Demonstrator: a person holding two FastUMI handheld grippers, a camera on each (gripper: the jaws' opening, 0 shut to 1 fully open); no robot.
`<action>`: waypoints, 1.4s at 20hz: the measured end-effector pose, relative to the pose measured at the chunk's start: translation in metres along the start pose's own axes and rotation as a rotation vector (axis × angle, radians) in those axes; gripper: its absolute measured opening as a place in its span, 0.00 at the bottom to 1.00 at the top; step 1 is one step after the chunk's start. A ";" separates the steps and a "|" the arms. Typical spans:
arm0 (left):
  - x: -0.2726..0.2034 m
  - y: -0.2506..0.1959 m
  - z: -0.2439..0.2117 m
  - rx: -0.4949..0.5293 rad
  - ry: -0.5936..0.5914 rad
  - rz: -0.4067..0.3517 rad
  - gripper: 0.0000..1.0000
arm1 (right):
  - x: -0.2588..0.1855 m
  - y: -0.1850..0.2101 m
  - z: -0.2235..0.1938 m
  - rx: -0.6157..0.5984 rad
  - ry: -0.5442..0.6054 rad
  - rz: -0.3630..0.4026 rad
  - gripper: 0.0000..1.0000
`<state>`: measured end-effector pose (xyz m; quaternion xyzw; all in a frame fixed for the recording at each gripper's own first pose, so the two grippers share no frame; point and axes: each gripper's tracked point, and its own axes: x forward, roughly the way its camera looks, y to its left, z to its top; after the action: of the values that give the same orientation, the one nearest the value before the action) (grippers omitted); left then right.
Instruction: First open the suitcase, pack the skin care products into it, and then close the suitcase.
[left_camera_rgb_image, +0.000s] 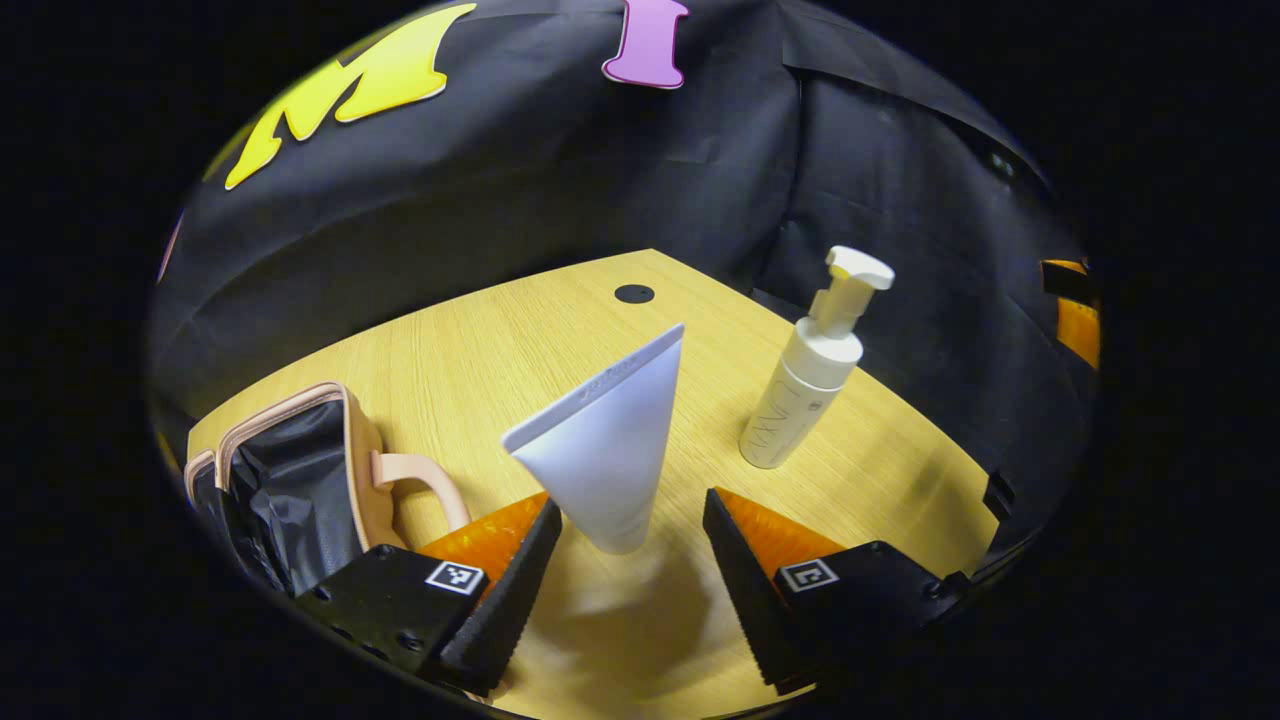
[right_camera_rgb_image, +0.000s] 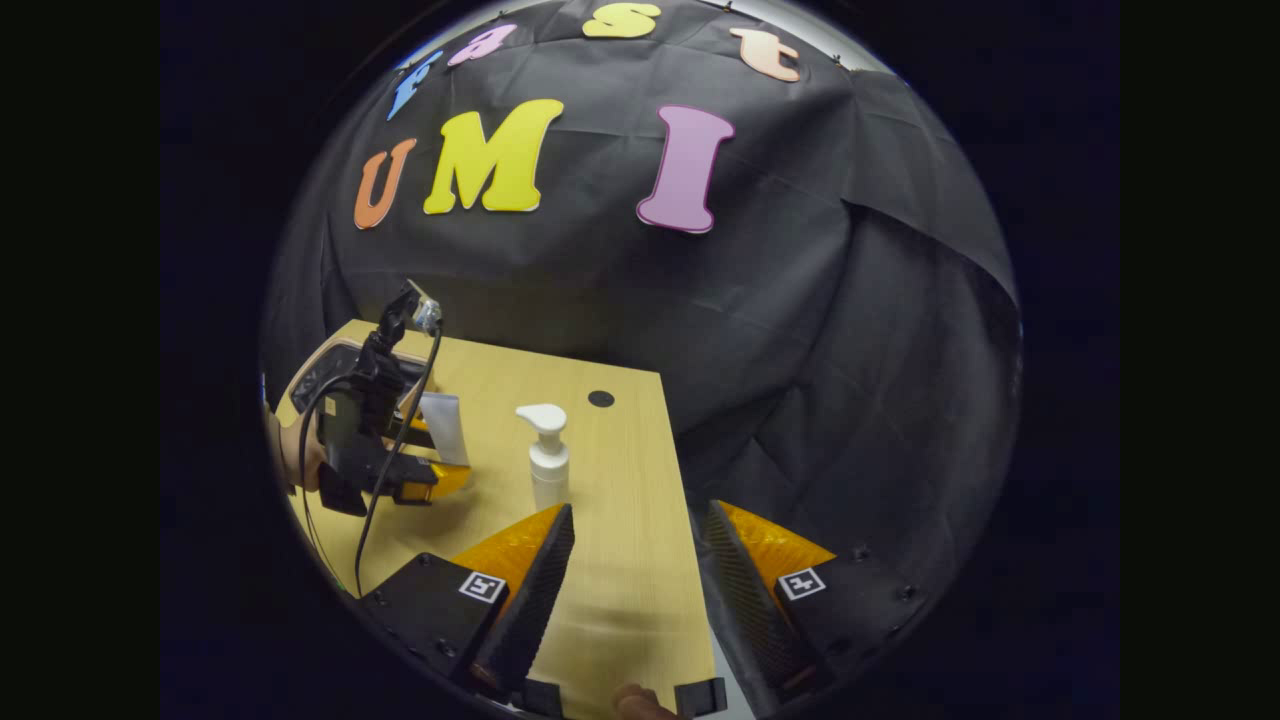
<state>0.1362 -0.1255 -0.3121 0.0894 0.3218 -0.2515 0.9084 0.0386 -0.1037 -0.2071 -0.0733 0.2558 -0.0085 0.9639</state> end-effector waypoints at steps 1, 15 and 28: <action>0.007 0.000 -0.003 -0.004 0.009 0.007 0.84 | 0.003 -0.003 -0.005 -0.002 0.010 0.000 0.80; 0.020 -0.008 -0.013 -0.128 0.022 0.060 0.47 | 0.075 0.033 -0.043 0.031 0.125 0.189 0.80; -0.128 -0.018 -0.073 -0.356 0.037 0.263 0.45 | 0.174 0.114 -0.019 0.012 0.056 0.299 0.77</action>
<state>0.0027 -0.0661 -0.2882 -0.0265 0.3631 -0.0683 0.9288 0.1778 -0.0028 -0.3256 -0.0283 0.2904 0.1314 0.9474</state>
